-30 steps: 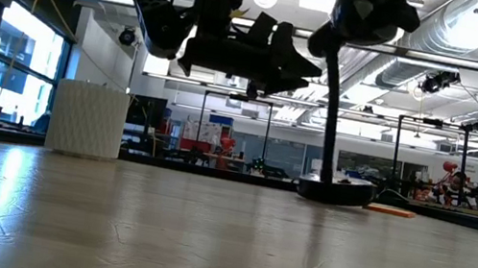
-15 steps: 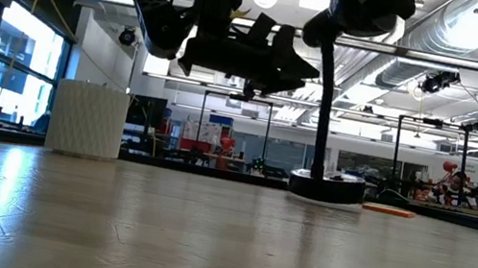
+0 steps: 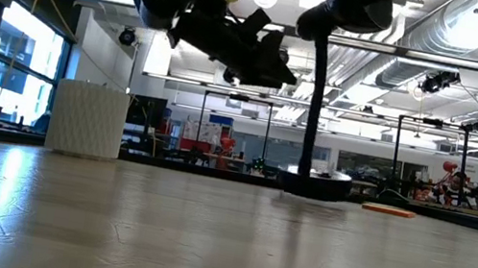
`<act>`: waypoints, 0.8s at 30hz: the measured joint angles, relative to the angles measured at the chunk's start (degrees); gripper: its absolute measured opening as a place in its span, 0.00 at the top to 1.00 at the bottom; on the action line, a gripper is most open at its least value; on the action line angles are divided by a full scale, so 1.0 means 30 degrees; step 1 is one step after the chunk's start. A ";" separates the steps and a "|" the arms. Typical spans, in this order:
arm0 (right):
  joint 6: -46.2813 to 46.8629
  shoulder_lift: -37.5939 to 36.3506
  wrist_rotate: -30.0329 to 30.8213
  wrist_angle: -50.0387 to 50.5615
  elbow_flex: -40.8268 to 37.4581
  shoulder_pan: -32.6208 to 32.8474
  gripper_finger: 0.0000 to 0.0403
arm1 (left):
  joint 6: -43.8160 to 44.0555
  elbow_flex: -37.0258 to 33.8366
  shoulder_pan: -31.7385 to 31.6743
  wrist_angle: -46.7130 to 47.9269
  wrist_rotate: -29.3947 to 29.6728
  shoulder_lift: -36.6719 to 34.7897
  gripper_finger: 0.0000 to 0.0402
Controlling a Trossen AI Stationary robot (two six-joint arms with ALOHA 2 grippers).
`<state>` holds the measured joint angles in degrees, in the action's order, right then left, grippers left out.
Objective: Screw lightbulb
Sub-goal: Remove the light bulb from the desk lamp
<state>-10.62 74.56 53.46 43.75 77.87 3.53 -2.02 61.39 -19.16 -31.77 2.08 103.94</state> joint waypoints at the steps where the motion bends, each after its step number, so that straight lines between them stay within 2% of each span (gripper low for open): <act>1: 0.0747 0.0000 -0.0256 0.0165 0.0000 0.0007 0.39 | -0.0140 0.0000 0.0002 0.0381 0.0168 -0.0206 0.43; 7: 0.2627 -0.0081 -0.2656 0.1533 0.0095 -0.0051 0.38 | -0.0009 0.0000 0.0022 0.0841 0.0375 -0.0416 0.43; 20: 0.1813 -0.0044 -0.3074 0.1833 0.0087 -0.0051 0.36 | 0.0007 0.0000 0.0066 0.1320 0.0397 -0.0409 0.43; 24: 0.1114 -0.0043 -0.3106 0.1879 0.0073 0.0086 0.31 | 0.0007 0.0000 0.0089 0.1419 0.0397 -0.0409 0.43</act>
<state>-7.28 74.44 44.14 49.39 78.08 3.79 -2.00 61.39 -18.89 -27.51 3.27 102.72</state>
